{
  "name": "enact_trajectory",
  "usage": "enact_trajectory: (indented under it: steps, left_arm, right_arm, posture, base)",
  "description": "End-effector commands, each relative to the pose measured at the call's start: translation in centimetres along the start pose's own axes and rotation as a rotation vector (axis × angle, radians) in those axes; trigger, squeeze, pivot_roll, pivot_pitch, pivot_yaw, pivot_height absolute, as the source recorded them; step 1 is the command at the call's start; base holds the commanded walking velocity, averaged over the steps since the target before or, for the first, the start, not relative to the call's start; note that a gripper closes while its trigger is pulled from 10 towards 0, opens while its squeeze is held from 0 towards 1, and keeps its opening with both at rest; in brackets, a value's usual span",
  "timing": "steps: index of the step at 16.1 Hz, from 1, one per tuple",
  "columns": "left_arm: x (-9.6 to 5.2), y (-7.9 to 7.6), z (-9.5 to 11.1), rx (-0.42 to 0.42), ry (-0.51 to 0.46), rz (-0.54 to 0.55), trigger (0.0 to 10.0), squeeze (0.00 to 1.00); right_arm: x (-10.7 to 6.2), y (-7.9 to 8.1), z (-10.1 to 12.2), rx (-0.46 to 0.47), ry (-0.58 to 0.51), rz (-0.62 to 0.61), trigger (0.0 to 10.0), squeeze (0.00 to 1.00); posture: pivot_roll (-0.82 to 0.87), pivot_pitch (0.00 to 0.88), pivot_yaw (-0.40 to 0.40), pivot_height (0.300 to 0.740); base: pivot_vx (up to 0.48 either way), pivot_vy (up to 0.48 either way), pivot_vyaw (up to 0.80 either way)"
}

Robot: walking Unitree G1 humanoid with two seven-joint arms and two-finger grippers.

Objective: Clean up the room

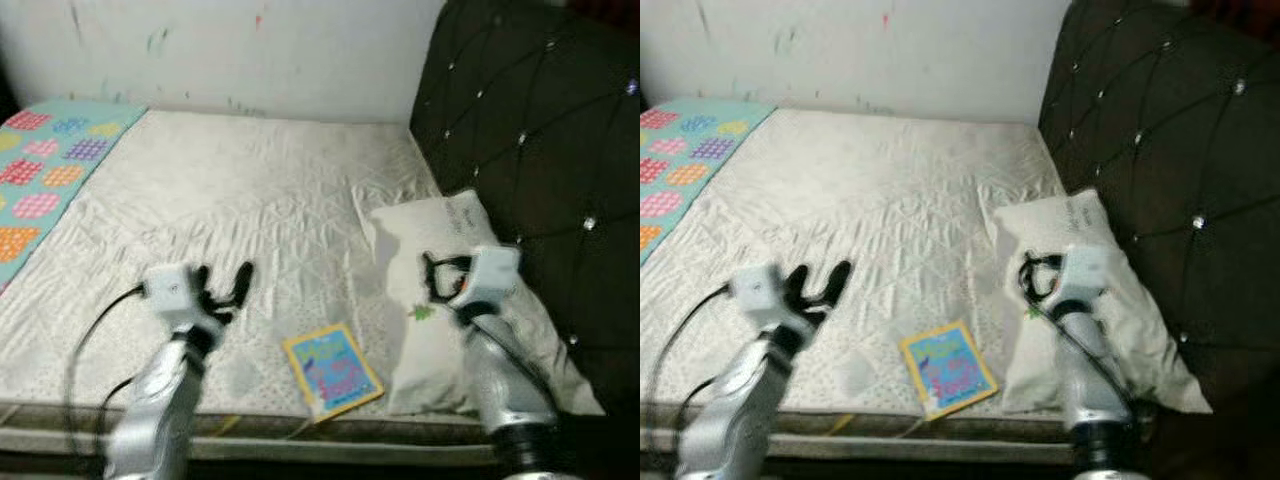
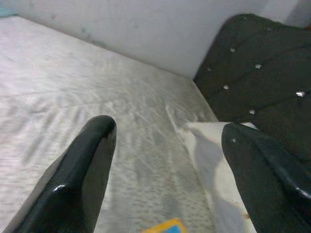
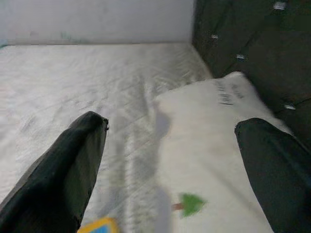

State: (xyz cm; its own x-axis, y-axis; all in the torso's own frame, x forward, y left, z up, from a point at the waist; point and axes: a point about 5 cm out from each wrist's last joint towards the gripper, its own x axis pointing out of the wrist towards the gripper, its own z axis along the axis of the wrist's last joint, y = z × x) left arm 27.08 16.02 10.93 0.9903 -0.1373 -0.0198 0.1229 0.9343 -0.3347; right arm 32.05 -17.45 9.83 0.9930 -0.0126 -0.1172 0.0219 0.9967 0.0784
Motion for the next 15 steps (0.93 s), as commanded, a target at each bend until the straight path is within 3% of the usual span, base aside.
enact_trajectory:
  steps: [1,8,15]
  left_arm:
    - [0.15,-0.47,0.09,-0.007,-0.002,-0.017,10.0,0.0]
    - [0.14,-0.3,0.2,-0.01,-0.01,-0.005,10.0,0.0]
    - [0.01,-0.36,0.24,-0.017,-0.008,0.001,10.0,0.0]
  right_arm:
    - [0.14,-0.45,0.53,-0.011,-0.012,-0.01,10.0,0.0]
    - [0.04,-0.3,0.32,-0.001,-0.004,0.001,10.0,0.0]
    - [-0.27,-0.28,0.16,0.019,0.006,0.01,10.0,0.0]
  posture:
    - [-0.04,0.0,-0.036,0.74]
    - [-0.04,0.0,-0.036,0.74]
    - [-0.04,0.0,-0.037,0.74]
  base:
    - [0.0,0.0,0.0]
    - [0.0,0.0,0.0]
    - [0.0,0.0,-0.69]
